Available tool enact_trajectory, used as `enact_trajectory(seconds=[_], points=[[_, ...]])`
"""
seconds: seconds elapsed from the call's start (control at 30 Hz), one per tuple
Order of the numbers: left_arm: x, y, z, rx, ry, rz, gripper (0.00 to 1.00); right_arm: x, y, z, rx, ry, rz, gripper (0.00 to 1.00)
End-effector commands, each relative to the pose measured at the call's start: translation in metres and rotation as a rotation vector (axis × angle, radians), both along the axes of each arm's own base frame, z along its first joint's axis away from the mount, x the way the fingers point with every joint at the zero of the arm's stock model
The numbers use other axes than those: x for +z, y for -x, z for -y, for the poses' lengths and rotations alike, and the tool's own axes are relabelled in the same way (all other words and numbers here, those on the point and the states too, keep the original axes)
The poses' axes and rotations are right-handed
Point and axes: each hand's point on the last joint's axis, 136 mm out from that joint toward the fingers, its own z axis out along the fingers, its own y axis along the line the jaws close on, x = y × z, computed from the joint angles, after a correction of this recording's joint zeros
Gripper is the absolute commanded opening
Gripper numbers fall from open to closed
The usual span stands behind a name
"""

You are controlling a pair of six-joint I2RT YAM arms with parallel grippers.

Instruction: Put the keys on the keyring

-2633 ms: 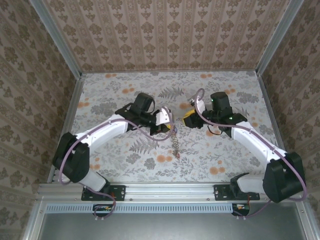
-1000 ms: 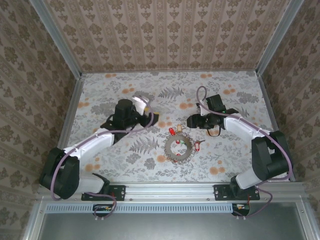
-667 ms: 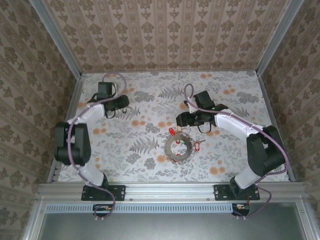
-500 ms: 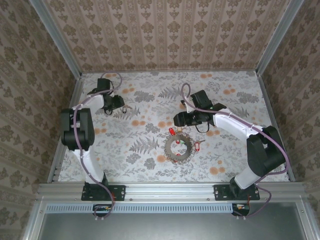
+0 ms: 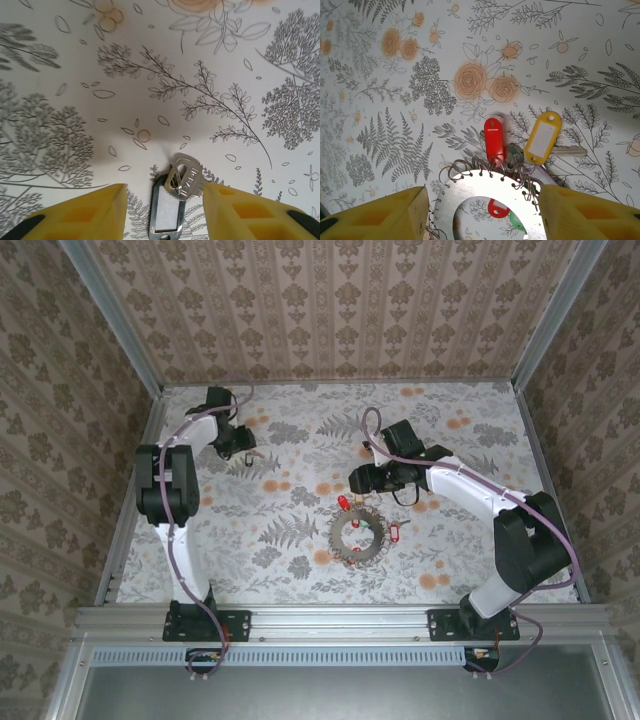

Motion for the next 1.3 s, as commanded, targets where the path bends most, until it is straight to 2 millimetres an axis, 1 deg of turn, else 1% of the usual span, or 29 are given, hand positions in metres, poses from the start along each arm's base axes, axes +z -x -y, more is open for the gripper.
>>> enact_trajectory(seconds=[0.0,0.03,0.07,0.13,0.2,0.3,0.37,0.43,0.53,0.63,0.7,0.77,0.83,0.93,1.03,1.1,1.13,1.17,1.27], points=[[-0.014,0.008,0.000,-0.023,-0.040,-0.061,0.38,-0.003,0.000,0.003,-0.004,0.030,-0.013,0.62],[-0.015,0.007,-0.001,-0.021,-0.041,-0.063,0.34,-0.002,0.000,0.003,-0.002,0.033,-0.007,0.61],[-0.016,0.006,-0.001,-0.021,-0.042,-0.063,0.33,-0.003,0.000,0.004,-0.003,0.036,-0.009,0.62],[-0.017,0.005,0.000,-0.024,-0.044,-0.061,0.27,-0.002,0.001,0.005,-0.001,0.042,-0.005,0.62],[-0.015,0.003,-0.001,-0.026,-0.059,-0.052,0.26,-0.004,0.002,0.006,0.003,0.045,-0.009,0.62],[-0.014,0.000,-0.002,-0.039,-0.072,-0.046,0.21,-0.006,0.004,0.006,0.002,0.047,-0.014,0.62],[-0.014,-0.001,-0.001,-0.048,-0.078,-0.044,0.20,-0.008,0.005,0.007,0.002,0.048,-0.014,0.62],[-0.014,-0.003,-0.001,-0.059,-0.084,-0.045,0.14,-0.009,0.007,0.009,0.001,0.054,-0.016,0.63],[-0.013,-0.004,0.000,-0.074,-0.091,-0.041,0.07,-0.010,0.008,0.010,0.003,0.062,-0.014,0.63],[-0.009,-0.003,0.006,-0.100,-0.083,-0.035,0.00,-0.011,0.008,0.013,-0.002,0.079,-0.009,0.63],[-0.003,-0.001,0.014,-0.123,-0.072,-0.028,0.00,-0.011,0.007,0.018,-0.017,0.091,0.001,0.63],[0.008,0.002,0.026,-0.154,-0.064,-0.011,0.00,-0.011,0.004,0.026,-0.048,0.108,0.008,0.64],[0.022,0.007,0.047,-0.196,-0.029,0.013,0.00,-0.012,0.002,0.037,-0.095,0.121,0.012,0.64],[0.043,0.019,0.092,-0.293,0.030,0.041,0.00,-0.014,-0.003,0.064,-0.206,0.143,0.016,0.64],[0.056,0.037,0.143,-0.396,0.059,0.053,0.00,-0.015,-0.005,0.094,-0.324,0.162,0.024,0.64],[0.063,0.052,0.184,-0.470,0.096,0.062,0.00,-0.012,-0.004,0.114,-0.396,0.161,0.036,0.64],[0.065,0.060,0.204,-0.503,0.111,0.066,0.00,-0.015,-0.002,0.122,-0.422,0.165,0.029,0.64],[0.068,0.067,0.223,-0.529,0.123,0.069,0.00,-0.008,0.000,0.131,-0.456,0.158,0.053,0.64],[0.074,0.086,0.273,-0.601,0.159,0.078,0.00,-0.004,0.008,0.158,-0.547,0.176,0.083,0.65]])
